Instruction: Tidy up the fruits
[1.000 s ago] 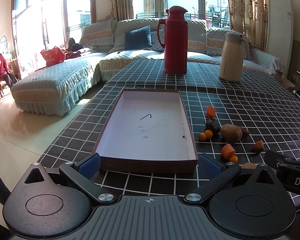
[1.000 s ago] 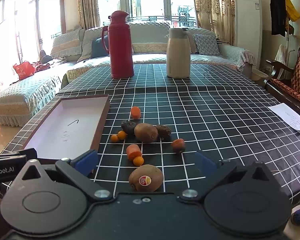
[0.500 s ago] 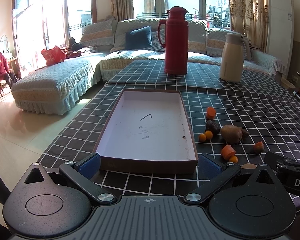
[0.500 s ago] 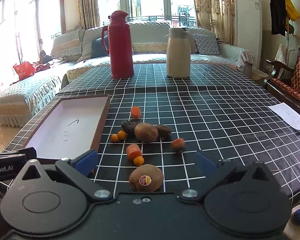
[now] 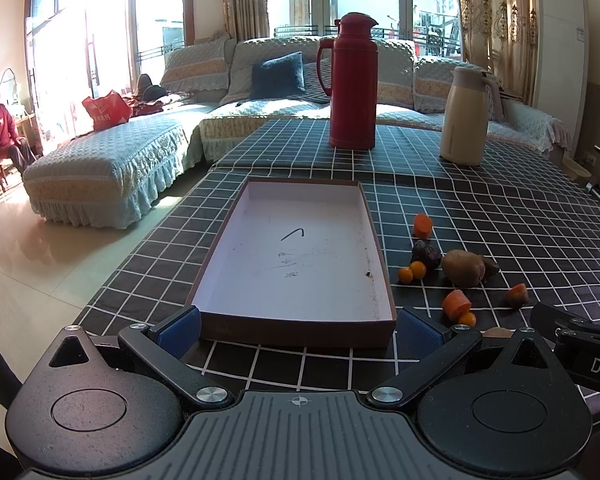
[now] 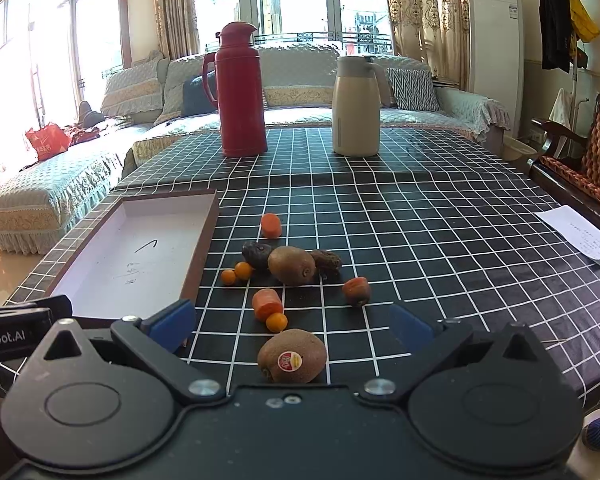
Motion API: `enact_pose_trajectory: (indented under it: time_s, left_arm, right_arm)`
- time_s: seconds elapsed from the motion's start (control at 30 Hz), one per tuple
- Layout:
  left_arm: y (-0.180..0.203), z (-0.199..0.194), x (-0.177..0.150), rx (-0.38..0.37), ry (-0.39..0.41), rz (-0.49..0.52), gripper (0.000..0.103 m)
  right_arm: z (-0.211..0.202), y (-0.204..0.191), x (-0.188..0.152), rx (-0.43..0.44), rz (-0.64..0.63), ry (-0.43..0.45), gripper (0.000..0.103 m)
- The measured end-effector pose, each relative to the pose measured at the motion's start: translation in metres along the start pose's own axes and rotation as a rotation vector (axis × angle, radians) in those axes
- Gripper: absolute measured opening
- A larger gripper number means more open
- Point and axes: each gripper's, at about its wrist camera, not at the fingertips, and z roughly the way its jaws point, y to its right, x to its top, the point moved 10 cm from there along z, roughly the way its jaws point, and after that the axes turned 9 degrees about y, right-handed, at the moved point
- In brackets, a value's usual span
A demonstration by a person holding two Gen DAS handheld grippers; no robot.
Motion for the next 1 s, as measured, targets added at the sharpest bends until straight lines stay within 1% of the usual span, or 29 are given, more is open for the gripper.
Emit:
enact_pose_trajectory:
  time_s: [0.33,0.57,0.63,0.8,0.9,1.0]
  left_arm:
    - [0.0,0.001,0.0,-0.001,-0.001,-0.002,0.103]
    - [0.004,0.003,-0.002,-0.01,0.005,0.008,0.103]
    - [0.008,0.003,-0.003,-0.013,0.012,0.017,0.103]
    - [0.028,0.005,-0.007,-0.06,0.027,0.053,0.103]
    - [0.05,0.008,-0.012,-0.099,0.043,0.091,0.103]
    - [0.073,0.014,-0.02,-0.141,0.042,0.124,0.103]
  right_arm:
    - [0.0,0.005,0.001,-0.006,0.011,0.005,0.103]
    - [-0.002,0.012,0.003,-0.021,0.028,0.021,0.103]
    - [-0.002,0.019,0.005,-0.036,0.031,0.03,0.103]
    - [-0.002,0.046,0.005,-0.093,0.065,0.065,0.103]
    - [-0.002,0.066,0.003,-0.134,0.098,0.09,0.103]
    - [-0.003,0.089,0.001,-0.176,0.123,0.113,0.103]
